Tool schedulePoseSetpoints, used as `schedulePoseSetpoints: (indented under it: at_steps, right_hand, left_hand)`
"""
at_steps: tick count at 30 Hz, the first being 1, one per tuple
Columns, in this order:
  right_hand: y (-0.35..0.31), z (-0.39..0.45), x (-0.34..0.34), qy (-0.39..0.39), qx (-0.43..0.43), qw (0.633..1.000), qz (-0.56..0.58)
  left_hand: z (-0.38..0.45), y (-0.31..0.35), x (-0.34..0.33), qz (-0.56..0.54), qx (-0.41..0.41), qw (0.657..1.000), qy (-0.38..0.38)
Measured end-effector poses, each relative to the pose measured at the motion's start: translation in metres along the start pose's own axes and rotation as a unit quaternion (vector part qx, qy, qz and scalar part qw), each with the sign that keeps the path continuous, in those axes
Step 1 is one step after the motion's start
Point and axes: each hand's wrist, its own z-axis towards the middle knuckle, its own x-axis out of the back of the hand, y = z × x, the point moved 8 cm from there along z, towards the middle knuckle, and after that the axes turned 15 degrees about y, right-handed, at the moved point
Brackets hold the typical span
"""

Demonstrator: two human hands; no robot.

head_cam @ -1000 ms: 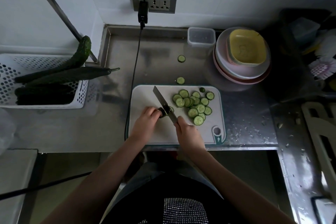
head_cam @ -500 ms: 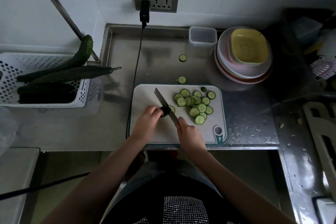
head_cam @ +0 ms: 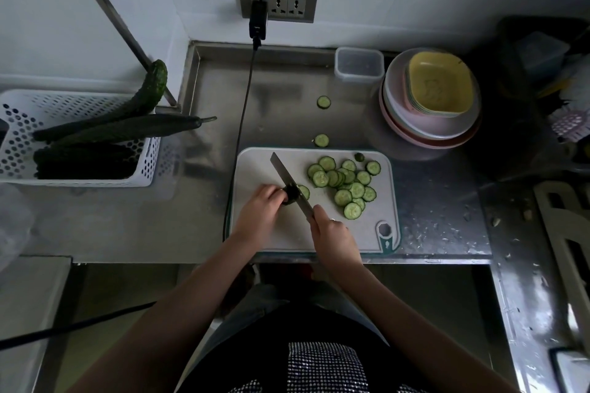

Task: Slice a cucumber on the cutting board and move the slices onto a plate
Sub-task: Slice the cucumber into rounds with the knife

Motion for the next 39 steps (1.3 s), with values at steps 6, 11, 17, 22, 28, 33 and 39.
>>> schedulePoseSetpoints:
  at_steps: [6, 11, 17, 22, 28, 33, 39]
  right_hand:
    - [0.000, 0.000, -0.005, -0.017, -0.011, 1.000, 0.010]
    - [0.000, 0.006, -0.011, -0.029, -0.024, 0.999, 0.003]
    - [0.000, 0.008, -0.019, -0.059, -0.026, 0.998, -0.018]
    - [0.001, 0.007, -0.021, -0.079, -0.029, 0.996, -0.038]
    - [0.013, 0.010, -0.013, -0.068, -0.042, 0.996, -0.047]
    - [0.037, 0.010, 0.013, -0.011, -0.101, 0.995, -0.003]
    - [-0.002, 0.008, 0.023, 0.023, -0.044, 0.996, 0.070]
  left_hand:
    - [0.000, -0.001, -0.002, 0.000, 0.001, 1.000, -0.006]
    - [0.002, -0.002, -0.001, 0.000, 0.000, 1.000, -0.004]
    - [0.002, -0.002, -0.002, 0.000, -0.008, 1.000, 0.007]
    - [0.002, -0.004, -0.003, 0.008, -0.015, 1.000, 0.022]
    - [0.000, -0.012, -0.004, -0.010, 0.020, 1.000, 0.006]
    - [-0.002, -0.012, -0.007, -0.002, 0.006, 1.000, -0.021]
    - [-0.008, -0.008, -0.007, -0.004, -0.004, 1.000, 0.005]
